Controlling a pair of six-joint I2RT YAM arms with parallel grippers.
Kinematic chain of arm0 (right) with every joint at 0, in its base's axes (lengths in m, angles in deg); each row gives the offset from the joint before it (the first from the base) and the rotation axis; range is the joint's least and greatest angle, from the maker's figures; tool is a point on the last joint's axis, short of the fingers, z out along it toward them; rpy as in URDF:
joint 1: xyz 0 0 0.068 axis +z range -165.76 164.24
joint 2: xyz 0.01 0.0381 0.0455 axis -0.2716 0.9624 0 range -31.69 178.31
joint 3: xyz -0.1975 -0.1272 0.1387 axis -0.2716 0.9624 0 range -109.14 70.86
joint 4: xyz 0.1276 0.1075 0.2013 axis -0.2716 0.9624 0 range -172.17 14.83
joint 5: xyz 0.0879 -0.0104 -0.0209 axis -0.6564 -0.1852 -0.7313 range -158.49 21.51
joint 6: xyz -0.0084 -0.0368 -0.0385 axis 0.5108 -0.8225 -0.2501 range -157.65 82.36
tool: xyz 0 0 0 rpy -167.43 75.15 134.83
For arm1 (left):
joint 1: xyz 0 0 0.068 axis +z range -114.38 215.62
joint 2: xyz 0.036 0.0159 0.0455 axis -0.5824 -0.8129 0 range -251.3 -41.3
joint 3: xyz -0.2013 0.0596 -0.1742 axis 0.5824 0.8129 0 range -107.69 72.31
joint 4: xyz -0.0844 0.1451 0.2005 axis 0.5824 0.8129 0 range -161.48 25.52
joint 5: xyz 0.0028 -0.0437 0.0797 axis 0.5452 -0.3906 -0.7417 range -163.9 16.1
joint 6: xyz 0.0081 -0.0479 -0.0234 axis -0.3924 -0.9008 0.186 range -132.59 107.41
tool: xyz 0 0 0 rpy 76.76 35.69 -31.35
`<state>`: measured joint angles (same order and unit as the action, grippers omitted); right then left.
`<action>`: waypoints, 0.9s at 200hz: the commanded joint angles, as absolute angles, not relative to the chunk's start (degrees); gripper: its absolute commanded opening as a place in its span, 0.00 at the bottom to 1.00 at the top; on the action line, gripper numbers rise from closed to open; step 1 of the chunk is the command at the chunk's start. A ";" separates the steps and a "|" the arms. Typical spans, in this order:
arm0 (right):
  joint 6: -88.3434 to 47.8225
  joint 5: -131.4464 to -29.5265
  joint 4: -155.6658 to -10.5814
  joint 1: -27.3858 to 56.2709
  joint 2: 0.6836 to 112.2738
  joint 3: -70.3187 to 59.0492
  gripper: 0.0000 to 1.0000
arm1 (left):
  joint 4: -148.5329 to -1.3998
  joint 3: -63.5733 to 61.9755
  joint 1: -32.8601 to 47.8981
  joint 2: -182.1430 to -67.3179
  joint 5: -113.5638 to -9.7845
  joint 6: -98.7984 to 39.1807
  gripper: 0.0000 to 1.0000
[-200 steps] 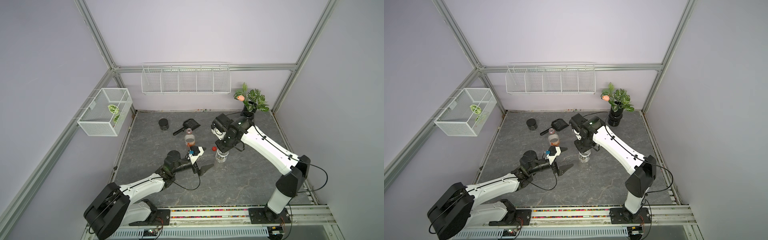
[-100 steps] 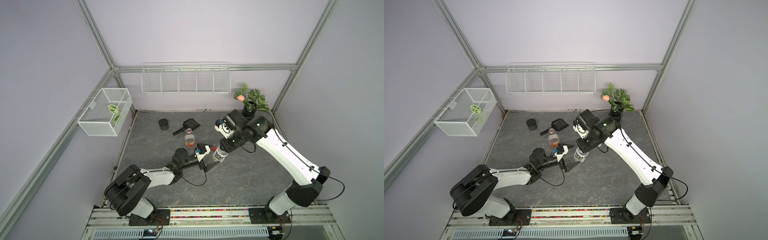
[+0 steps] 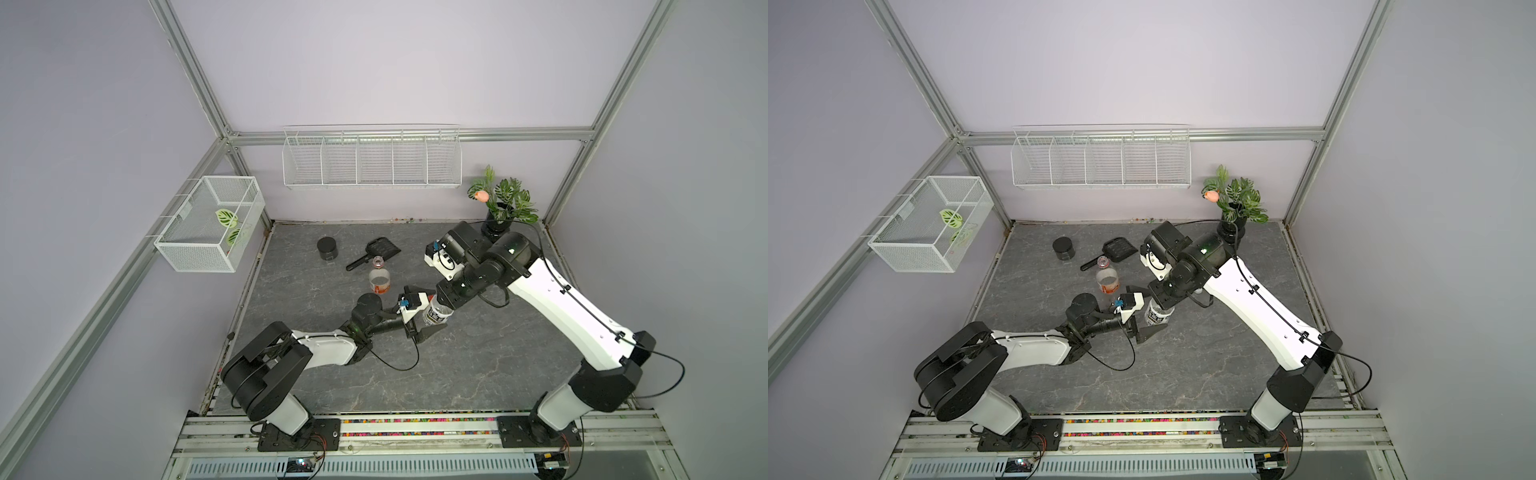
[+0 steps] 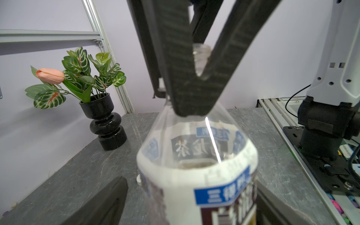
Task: Screw on the bottle caps
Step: Pick up the plastic bottle at the center of the board.
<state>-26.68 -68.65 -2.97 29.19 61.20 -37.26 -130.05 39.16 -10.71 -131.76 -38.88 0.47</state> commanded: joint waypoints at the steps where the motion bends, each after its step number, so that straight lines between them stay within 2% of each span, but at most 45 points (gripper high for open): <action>1: -25.58 -67.66 -0.73 29.68 62.18 -38.35 0.19 | -131.57 37.44 -11.07 -132.75 -38.22 1.39 0.93; 63: -25.15 -67.00 -0.35 29.86 63.49 -39.42 0.19 | -133.36 37.48 -11.10 -133.61 -38.07 0.65 0.80; 79: -25.16 -66.91 0.29 29.86 63.93 -39.92 0.21 | -133.22 37.54 -11.11 -133.87 -38.45 0.91 0.78; 103: -25.08 -66.82 1.05 29.86 64.70 -40.93 0.25 | -133.71 37.41 -11.08 -134.76 -38.08 0.87 0.68; 116: -25.01 -66.82 1.65 29.87 65.21 -41.78 0.27 | -135.62 37.72 -11.06 -135.38 -38.36 0.13 0.67; 153: -24.26 -65.46 3.58 29.86 66.39 -45.13 0.39 | -139.14 38.53 -11.13 -137.06 -39.36 -0.27 0.64; 180: -23.59 -63.96 3.96 29.77 66.60 -49.48 0.57 | -142.76 39.41 -11.06 -139.08 -39.88 -1.69 0.62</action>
<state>-25.18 -65.70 2.62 29.39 66.57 -45.48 -138.57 38.77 -10.90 -136.74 -39.01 -0.16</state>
